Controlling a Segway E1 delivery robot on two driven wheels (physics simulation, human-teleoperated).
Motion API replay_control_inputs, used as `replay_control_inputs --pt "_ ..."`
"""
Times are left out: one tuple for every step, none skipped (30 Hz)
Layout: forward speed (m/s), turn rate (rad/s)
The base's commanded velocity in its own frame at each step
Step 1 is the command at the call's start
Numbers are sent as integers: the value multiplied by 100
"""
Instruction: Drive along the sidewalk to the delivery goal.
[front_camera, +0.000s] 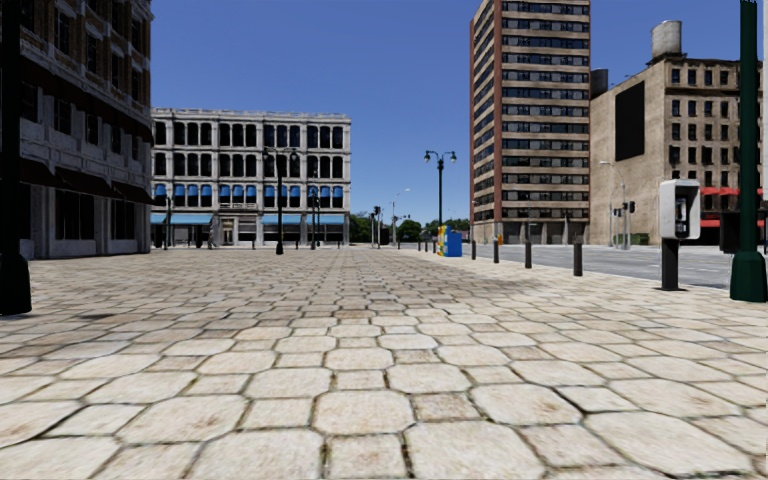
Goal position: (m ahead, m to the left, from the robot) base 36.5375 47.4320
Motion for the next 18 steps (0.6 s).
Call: replay_control_inputs --pt "200 0" --pt "200 0" --pt "200 0" --pt "200 0" --pt "200 0" --pt "200 0" --pt "200 0" --pt "200 0" --pt "200 0" --pt "200 0" --pt "200 0" --pt "200 0" --pt "200 0" --pt "200 0" --pt "200 0" --pt "200 0" --pt "200 0" --pt "200 0"
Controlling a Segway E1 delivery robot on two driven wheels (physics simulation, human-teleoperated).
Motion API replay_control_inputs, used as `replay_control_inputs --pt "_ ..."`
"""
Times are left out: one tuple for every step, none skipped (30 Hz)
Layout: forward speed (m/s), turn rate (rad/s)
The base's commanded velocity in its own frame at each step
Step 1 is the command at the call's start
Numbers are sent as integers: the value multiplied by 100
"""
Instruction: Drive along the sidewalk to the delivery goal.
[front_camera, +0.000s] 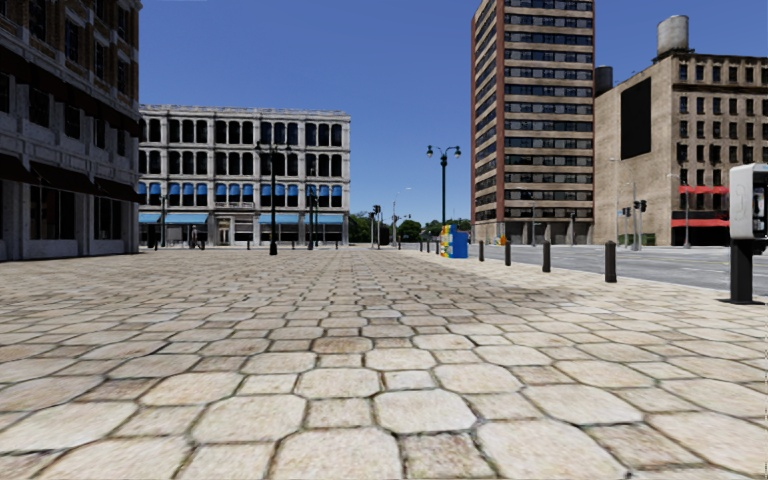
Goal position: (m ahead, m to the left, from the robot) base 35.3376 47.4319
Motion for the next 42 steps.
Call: replay_control_inputs --pt "200 0" --pt "200 0" --pt "200 0" --pt "200 0" --pt "200 0" --pt "200 0" --pt "200 0" --pt "200 0" --pt "200 0" --pt "200 0" --pt "200 0" --pt "200 0" --pt "200 0" --pt "200 0" --pt "200 0" --pt "200 0" --pt "200 0" --pt "200 0" --pt "200 0" --pt "200 0" --pt "200 0" --pt "200 0" --pt "200 0" --pt "200 0" --pt "200 0" --pt "200 0" --pt "200 0" --pt "200 0" --pt "200 0" --pt "200 0" --pt "200 0" --pt "200 0" --pt "200 0" --pt "200 0" --pt "200 0" --pt "200 0" --pt "200 0" --pt "200 0" --pt "200 0" --pt "200 0" --pt "200 0" --pt "200 0"
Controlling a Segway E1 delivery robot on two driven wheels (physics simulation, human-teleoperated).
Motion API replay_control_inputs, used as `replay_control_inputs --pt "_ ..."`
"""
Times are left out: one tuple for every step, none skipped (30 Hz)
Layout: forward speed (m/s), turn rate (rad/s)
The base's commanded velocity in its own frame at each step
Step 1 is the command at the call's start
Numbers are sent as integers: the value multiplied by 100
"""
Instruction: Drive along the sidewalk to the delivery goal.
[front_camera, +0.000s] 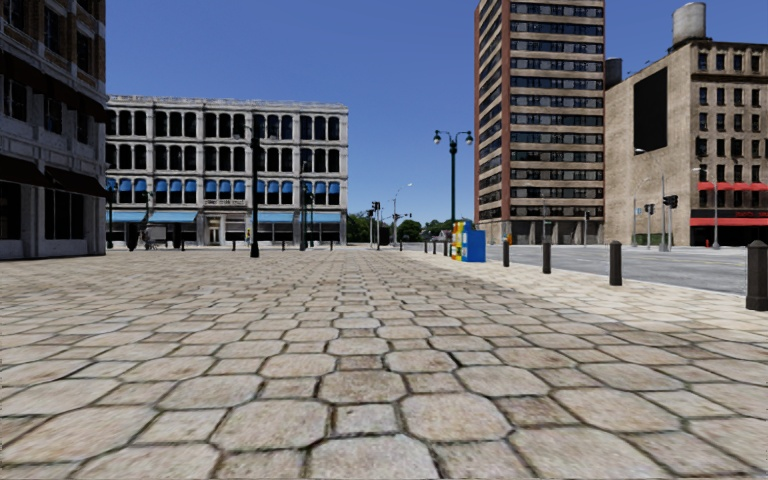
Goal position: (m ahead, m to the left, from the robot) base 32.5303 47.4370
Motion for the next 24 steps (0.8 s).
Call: replay_control_inputs --pt "200 0" --pt "200 0" --pt "200 0" --pt "200 0" --pt "200 0" --pt "200 0" --pt "200 0" --pt "200 0" --pt "200 0" --pt "200 0" --pt "200 0" --pt "200 0" --pt "200 0" --pt "200 0" --pt "200 0" --pt "200 0" --pt "200 0" --pt "200 0" --pt "200 0" --pt "200 0" --pt "200 0" --pt "200 0" --pt "200 0" --pt "200 0"
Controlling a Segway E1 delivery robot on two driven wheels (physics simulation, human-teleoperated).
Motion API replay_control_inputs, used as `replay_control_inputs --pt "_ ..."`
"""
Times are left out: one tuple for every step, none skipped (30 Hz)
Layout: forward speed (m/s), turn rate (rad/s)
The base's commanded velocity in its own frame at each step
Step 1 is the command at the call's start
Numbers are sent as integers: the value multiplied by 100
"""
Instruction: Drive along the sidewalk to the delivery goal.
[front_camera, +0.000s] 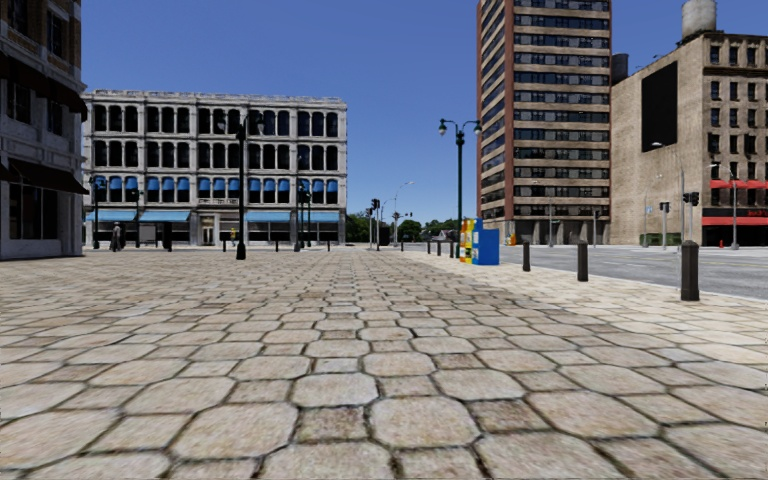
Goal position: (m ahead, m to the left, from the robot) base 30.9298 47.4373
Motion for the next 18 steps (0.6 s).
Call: replay_control_inputs --pt "200 0" --pt "200 0" --pt "200 0" --pt "200 0" --pt "200 0" --pt "200 0" --pt "200 0" --pt "200 0" --pt "200 0" --pt "200 0" --pt "200 0" --pt "200 0" --pt "200 0" --pt "200 0" --pt "200 0" --pt "200 0" --pt "200 0" --pt "200 0"
